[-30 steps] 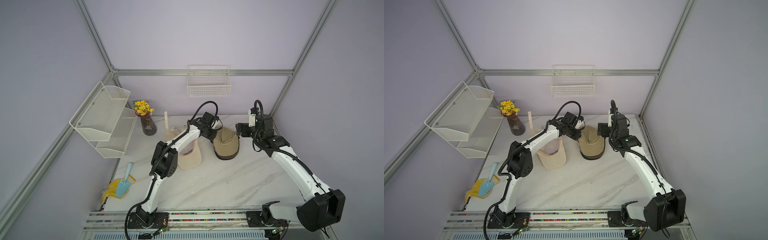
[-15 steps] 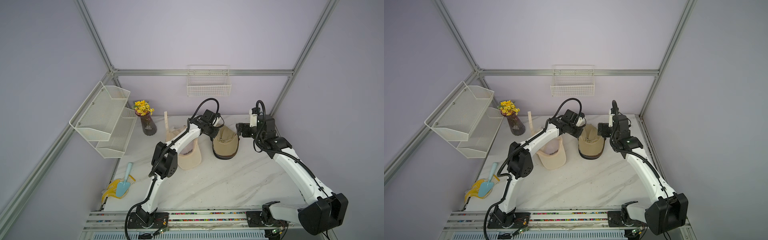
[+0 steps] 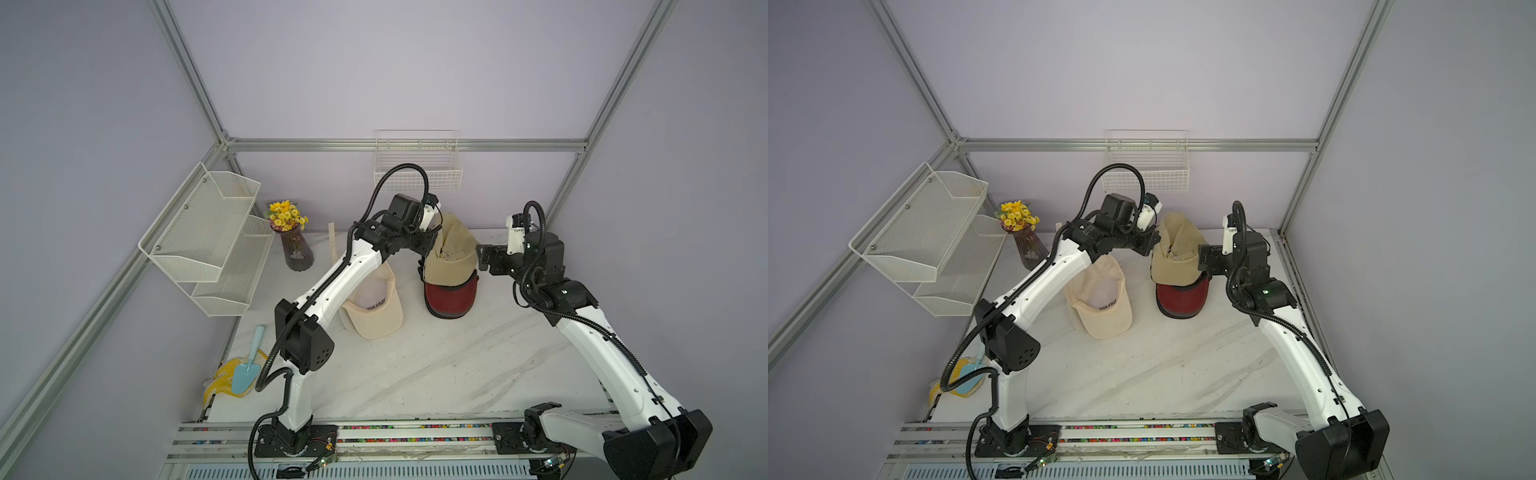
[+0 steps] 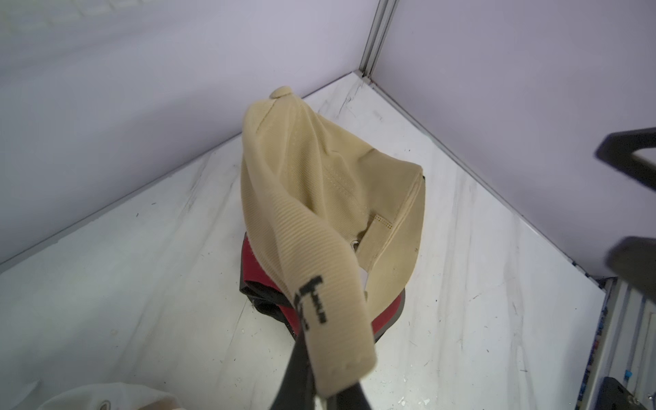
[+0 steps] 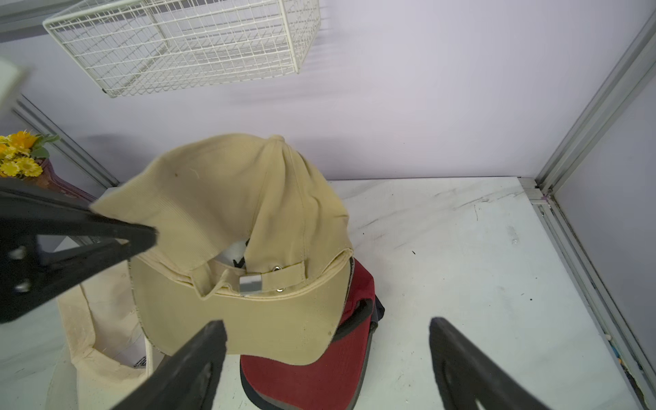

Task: Open the adjustable buckle of the baseball cap
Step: Pick up the baseball cap.

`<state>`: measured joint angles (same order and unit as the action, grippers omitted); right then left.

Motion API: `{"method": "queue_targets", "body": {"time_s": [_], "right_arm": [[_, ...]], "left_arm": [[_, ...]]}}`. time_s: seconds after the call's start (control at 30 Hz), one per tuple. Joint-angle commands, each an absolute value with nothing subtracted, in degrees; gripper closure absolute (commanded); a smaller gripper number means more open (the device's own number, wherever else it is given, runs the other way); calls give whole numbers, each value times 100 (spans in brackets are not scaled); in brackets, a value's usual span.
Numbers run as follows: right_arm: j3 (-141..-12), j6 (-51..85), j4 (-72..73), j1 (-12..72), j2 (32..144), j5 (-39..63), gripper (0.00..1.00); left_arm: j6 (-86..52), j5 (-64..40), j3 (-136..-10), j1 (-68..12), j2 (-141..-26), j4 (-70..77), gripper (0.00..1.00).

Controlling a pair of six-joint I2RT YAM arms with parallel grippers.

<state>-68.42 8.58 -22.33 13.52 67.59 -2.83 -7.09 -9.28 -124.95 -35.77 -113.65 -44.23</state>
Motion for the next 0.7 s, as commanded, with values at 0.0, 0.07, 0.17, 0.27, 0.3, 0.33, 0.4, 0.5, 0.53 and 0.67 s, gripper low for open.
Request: {"method": "queue_targets", "body": {"time_s": [0.0,0.07,0.17,0.27,0.3,0.33,0.4,0.5,0.53,0.67], "right_arm": [[-6774,701,-2199,1424,6641,-134,9],[-6691,525,-2156,1541,6590,-180,9],[-6628,151,-2171,1849,6481,-262,10],[-6655,-240,-2247,2273,6452,-460,10],[-6684,-370,-2282,2417,6468,-535,10],[-6707,-483,-2317,2541,6469,-597,10],[-6706,-679,-2306,2731,6461,-708,10],[-6590,-995,-2202,3071,6383,-787,11],[-6550,-1099,-2173,3207,6374,-816,11],[-6412,-1522,-2127,3806,6450,-1231,11]], "left_arm": [[-811,-994,-12473,-3594,-10802,-4345,100],[-745,-903,-12290,-3588,-10556,-4498,100],[-676,-754,-11846,-3583,-10076,-4722,100],[-709,-674,-11207,-3588,-9501,-4743,100],[-735,-661,-11028,-3586,-9310,-4766,100],[-762,-641,-10875,-3586,-9139,-4809,100],[-807,-624,-10666,-3591,-8849,-4880,100],[-865,-613,-10494,-3586,-8541,-5019,100],[-877,-618,-10466,-3586,-8473,-5071,100],[-888,-631,-10390,-3586,-8328,-5262,100]]}}
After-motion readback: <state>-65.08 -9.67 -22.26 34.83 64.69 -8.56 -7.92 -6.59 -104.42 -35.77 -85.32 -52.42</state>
